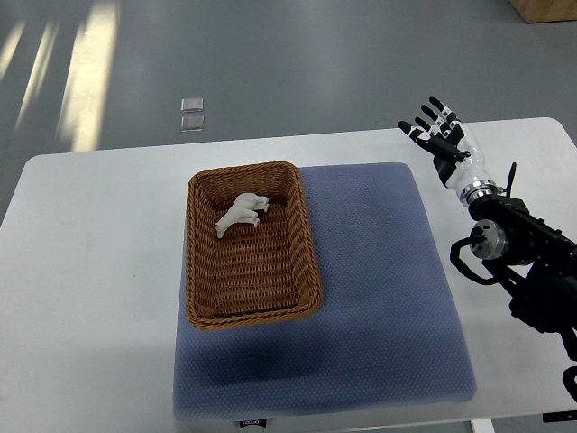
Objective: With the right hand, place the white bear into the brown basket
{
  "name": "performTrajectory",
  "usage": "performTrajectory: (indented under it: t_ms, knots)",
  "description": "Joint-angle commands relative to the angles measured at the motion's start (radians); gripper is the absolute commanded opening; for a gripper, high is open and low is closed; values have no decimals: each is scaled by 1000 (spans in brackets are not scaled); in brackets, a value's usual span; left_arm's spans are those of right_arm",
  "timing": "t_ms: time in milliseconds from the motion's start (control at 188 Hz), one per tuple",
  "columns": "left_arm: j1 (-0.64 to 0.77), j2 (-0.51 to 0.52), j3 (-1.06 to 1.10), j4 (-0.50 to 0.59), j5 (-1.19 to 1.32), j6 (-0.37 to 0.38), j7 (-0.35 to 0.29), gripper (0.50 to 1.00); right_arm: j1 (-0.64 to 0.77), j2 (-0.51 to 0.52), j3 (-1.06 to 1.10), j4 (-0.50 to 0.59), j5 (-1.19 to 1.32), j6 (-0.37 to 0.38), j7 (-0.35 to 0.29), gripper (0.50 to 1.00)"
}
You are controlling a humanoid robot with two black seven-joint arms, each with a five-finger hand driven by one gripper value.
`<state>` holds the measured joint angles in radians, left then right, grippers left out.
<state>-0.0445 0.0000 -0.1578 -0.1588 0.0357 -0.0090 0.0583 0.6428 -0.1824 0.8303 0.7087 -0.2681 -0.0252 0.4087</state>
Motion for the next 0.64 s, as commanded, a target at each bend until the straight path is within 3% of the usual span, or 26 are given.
performTrajectory:
  t_ms: [0,639]
  knots:
    - [0,0,0,-2,0,0,0,1000,-5,4,1,0,44,2,1,921]
    - [0,0,-3,-5,0,0,0,1000,-22,20,1,2,46,37,12,924]
